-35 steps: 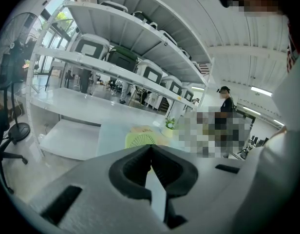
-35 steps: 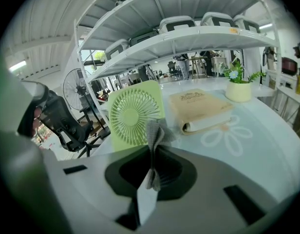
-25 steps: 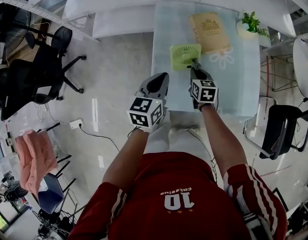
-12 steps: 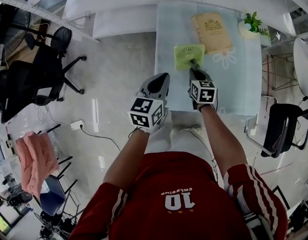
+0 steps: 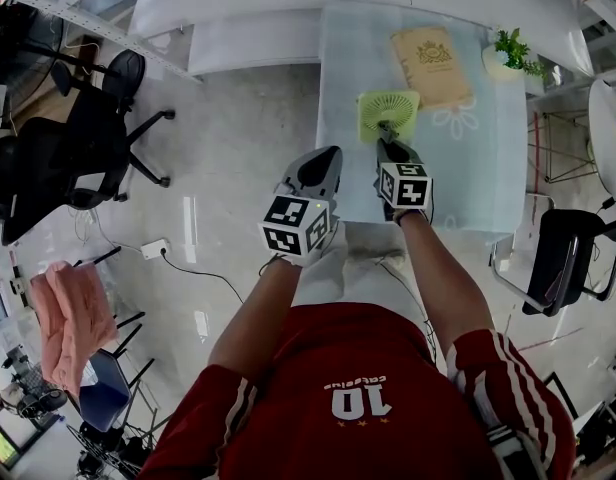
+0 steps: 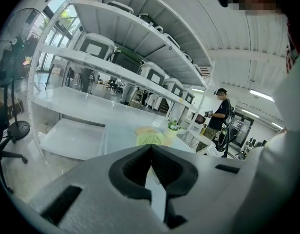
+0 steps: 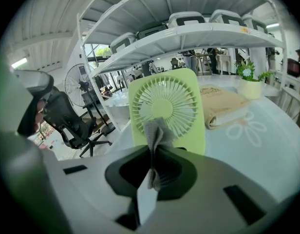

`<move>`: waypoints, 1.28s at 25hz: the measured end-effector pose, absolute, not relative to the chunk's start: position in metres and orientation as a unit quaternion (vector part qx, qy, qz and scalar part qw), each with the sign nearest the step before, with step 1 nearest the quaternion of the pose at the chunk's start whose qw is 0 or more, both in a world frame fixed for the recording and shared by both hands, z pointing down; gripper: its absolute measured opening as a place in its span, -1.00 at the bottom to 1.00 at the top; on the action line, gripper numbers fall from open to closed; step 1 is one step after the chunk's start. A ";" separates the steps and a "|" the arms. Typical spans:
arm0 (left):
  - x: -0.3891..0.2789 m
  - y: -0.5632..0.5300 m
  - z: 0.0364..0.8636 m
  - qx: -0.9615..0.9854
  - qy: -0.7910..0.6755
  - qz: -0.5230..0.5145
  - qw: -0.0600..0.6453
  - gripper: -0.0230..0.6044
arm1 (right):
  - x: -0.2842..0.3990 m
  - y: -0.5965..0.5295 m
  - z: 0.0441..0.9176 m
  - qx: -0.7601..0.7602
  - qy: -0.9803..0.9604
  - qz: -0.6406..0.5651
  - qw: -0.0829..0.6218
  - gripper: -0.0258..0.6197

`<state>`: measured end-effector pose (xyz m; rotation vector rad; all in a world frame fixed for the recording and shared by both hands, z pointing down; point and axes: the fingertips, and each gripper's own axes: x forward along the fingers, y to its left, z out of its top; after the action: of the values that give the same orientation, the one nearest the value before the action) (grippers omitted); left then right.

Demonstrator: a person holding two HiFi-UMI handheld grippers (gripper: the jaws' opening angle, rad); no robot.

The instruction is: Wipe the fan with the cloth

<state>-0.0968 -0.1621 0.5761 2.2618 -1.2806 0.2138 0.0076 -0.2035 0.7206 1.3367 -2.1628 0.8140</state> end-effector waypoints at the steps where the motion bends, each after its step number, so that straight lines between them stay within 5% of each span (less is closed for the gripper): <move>1: -0.098 -0.162 0.576 0.836 -0.474 0.078 0.264 -0.91 | 0.005 -0.203 0.720 0.487 -0.788 0.297 0.234 -0.85; 32: -0.116 -0.172 0.575 0.851 -0.444 0.088 0.266 -0.91 | -0.044 -0.193 0.704 0.464 -0.798 0.295 0.245 -0.85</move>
<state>-0.1156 -0.1716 0.5755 2.2991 -1.1985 0.2365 -0.0440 -0.1927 0.7038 1.2670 -2.1785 0.8054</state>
